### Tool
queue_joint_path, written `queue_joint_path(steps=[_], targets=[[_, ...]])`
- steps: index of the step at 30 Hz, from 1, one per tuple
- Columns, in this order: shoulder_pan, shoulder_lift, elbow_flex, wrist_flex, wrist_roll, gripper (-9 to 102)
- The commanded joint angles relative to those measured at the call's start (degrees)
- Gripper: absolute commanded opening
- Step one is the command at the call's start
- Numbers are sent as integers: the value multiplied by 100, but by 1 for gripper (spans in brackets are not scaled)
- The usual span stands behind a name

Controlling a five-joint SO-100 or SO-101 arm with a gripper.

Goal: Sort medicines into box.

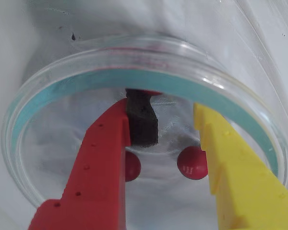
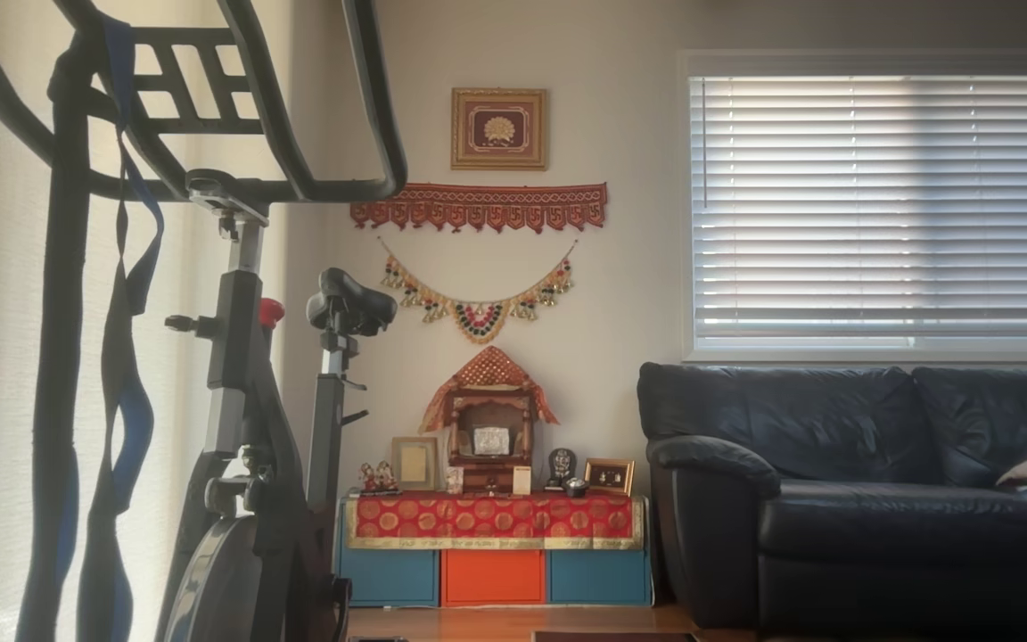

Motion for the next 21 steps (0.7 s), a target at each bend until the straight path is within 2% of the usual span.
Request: queue_joint_path(steps=[1,21], targets=[[114,747,9,-229,53,15],[281,940,615,-1099,-387,12]])
